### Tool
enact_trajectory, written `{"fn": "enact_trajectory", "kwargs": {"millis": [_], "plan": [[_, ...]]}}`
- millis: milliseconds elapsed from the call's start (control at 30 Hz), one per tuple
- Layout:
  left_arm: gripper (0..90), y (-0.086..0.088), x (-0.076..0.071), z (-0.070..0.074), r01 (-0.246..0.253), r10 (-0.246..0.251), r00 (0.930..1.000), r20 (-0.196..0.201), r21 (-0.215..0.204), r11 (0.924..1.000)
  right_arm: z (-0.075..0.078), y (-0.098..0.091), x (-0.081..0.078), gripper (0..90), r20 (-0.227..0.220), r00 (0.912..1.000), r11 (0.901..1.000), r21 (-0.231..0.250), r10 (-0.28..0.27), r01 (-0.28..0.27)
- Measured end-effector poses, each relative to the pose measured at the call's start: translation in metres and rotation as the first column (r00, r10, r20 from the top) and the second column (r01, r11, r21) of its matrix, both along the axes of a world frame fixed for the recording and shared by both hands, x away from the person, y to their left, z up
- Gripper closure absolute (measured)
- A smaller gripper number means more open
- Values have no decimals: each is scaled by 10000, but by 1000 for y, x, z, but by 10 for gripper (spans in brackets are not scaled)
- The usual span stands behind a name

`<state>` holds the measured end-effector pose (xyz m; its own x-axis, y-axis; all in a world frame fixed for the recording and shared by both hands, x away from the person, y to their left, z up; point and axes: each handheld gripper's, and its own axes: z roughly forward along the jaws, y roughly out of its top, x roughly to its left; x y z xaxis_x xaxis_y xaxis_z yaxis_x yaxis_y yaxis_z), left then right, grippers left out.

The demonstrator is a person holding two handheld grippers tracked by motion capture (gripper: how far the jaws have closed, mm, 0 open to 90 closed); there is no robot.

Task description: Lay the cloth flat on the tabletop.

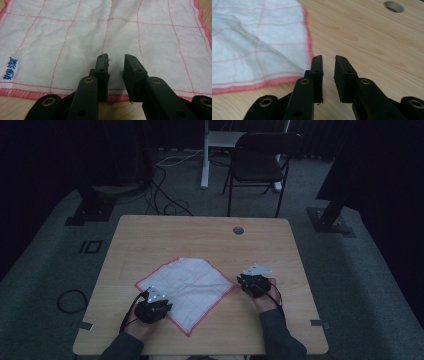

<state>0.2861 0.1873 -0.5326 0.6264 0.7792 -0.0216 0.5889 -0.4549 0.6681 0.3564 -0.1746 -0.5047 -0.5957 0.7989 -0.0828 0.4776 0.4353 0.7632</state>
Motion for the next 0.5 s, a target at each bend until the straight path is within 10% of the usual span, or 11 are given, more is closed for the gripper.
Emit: {"fn": "enact_trajectory", "kwargs": {"millis": [500], "plan": [[720, -1, -9, 0, 300, -304, 9994, -167, -207, 9993, -23, 36, -4, 656, -943, 9917, 9961, -67, 869, -879]]}}
